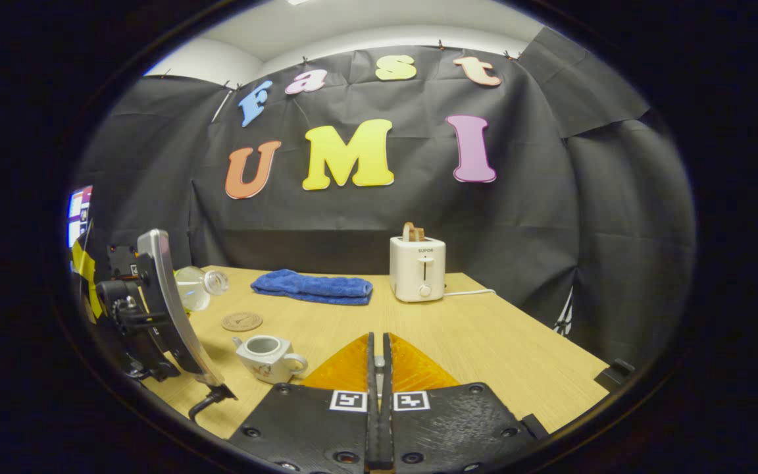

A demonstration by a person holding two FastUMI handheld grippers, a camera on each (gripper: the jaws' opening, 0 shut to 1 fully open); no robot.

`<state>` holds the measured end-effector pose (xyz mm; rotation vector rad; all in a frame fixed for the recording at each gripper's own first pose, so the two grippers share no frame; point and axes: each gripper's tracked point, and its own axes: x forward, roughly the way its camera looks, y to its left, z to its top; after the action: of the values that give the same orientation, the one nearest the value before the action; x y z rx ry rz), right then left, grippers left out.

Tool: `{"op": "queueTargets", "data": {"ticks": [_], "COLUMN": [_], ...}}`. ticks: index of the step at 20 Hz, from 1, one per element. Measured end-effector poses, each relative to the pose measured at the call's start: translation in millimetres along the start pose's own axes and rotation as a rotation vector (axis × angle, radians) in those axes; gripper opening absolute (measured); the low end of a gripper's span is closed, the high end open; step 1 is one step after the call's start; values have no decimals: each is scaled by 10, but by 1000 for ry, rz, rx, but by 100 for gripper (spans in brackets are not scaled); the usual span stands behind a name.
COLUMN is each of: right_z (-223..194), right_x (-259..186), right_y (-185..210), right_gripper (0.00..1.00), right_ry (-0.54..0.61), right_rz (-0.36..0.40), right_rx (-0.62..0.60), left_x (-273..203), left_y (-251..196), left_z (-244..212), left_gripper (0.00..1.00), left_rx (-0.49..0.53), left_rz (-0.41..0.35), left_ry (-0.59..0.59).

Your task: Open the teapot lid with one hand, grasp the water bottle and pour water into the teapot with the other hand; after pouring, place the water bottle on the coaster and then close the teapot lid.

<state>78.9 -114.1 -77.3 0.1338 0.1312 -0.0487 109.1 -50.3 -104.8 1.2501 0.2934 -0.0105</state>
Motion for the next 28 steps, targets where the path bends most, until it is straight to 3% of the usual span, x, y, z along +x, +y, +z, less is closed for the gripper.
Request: {"op": "queueTargets", "data": {"ticks": [7, 11, 14, 22, 28], "right_z": [20, 72, 31, -84, -118], "right_x": [-43, -44, -37, -41, -35], "right_y": [28, 58, 91, 80, 33], "right_gripper": [0, 0, 0, 0, 0], "right_ry": [-36, -79, -77, -60, -54], "right_rz": [58, 78, 92, 100, 97], "right_rx": [4, -22, -34, -27, -17], "left_x": [-28, -60, -23, -46, -47], "left_y": [-77, 7, 20, 68, 150], "left_z": [37, 86, 86, 185, 200], "left_gripper": [73, 73, 73, 70, 73], "left_rx": [245, 380, 465, 558, 615], "left_rz": [-13, 38, 30, 49, 62], "left_ry": [11, 8, 15, 7, 24]}}
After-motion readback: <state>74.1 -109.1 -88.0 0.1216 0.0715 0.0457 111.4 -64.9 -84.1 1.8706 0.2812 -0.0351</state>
